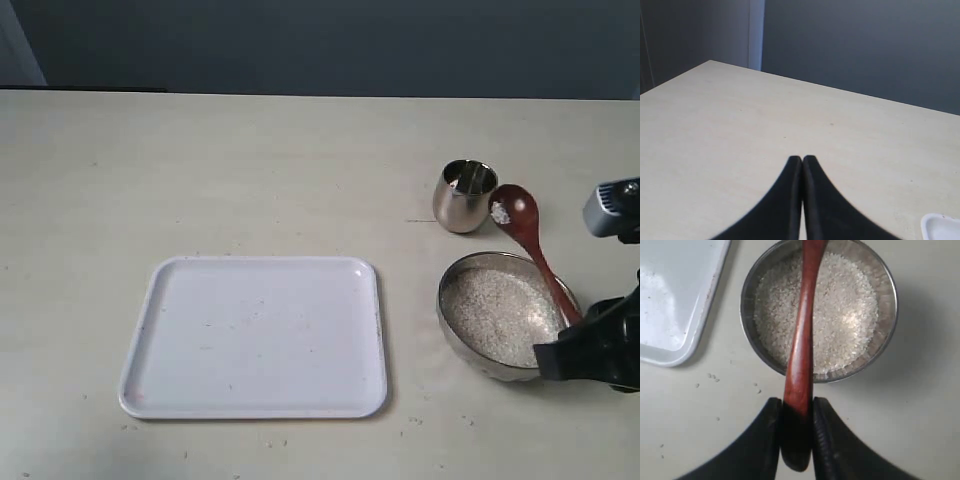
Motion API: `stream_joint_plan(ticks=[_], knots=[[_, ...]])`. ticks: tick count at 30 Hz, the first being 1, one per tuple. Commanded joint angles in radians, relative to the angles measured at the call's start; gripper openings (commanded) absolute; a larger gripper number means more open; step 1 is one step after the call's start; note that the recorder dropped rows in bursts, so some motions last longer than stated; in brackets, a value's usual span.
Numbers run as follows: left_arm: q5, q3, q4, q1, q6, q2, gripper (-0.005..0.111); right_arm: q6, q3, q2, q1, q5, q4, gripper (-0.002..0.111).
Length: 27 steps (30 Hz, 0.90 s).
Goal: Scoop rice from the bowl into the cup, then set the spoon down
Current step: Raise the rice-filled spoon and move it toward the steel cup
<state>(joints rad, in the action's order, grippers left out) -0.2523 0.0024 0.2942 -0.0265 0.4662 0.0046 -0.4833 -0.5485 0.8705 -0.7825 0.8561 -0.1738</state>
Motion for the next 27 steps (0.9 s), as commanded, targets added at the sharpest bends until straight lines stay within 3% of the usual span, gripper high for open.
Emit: stream_joint_plan(ticks=[1,16,27], knots=[[0.013,-0.002,0.007,-0.005,0.001,-0.005,0.001,-0.015,0.005,-0.005,0.002,-0.014,-0.036,-0.001],[0.013,-0.002,0.007,-0.005,0.001,-0.005,0.001,-0.015,0.005,-0.005,0.007,-0.067,-0.053,-0.001],[0.013,-0.002,0.007,-0.005,0.001,-0.005,0.001,0.044,0.005,0.1,0.136,-0.19,-0.062,-0.001]])
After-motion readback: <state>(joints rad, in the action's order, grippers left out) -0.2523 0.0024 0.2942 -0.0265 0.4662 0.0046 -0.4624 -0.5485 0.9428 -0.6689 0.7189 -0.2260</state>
